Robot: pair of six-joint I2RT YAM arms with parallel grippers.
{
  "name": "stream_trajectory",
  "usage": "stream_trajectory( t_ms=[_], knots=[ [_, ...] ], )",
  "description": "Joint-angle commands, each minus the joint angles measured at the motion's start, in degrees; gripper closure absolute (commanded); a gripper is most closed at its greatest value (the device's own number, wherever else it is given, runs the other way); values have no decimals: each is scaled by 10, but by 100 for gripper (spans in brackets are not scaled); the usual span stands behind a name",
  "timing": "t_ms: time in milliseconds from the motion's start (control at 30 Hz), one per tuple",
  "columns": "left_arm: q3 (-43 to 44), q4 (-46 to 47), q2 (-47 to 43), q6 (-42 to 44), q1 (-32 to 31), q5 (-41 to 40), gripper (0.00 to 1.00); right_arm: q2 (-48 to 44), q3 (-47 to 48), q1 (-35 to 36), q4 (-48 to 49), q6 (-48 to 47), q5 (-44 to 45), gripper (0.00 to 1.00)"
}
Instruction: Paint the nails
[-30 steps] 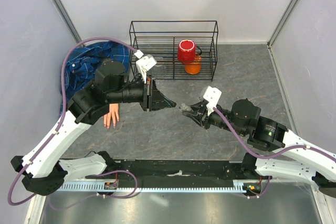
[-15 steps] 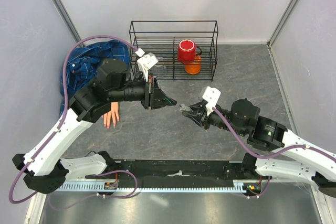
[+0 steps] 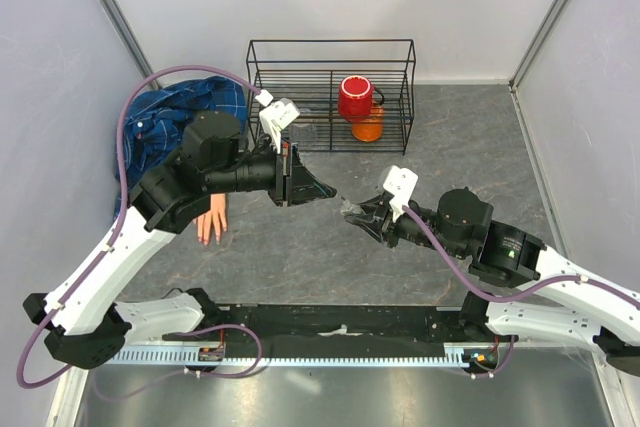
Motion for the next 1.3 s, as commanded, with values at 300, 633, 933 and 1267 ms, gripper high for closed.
stream_trajectory(
  t_ms=[300,633,933,1267],
  knots=[
    [14,13,3,22,-3,12,98,-1,3,-1,19,-6,-6,100],
    [-6,24,2,17,-3,22,98,-4,1,-1,22,-4,-6,100],
    [-16,26,0,16,-5,29,98,-5,0,-1,23,-4,-6,100],
    [8,5,18,38,-6,40,98,4,3,-1,22,-4,-19,100]
  ],
)
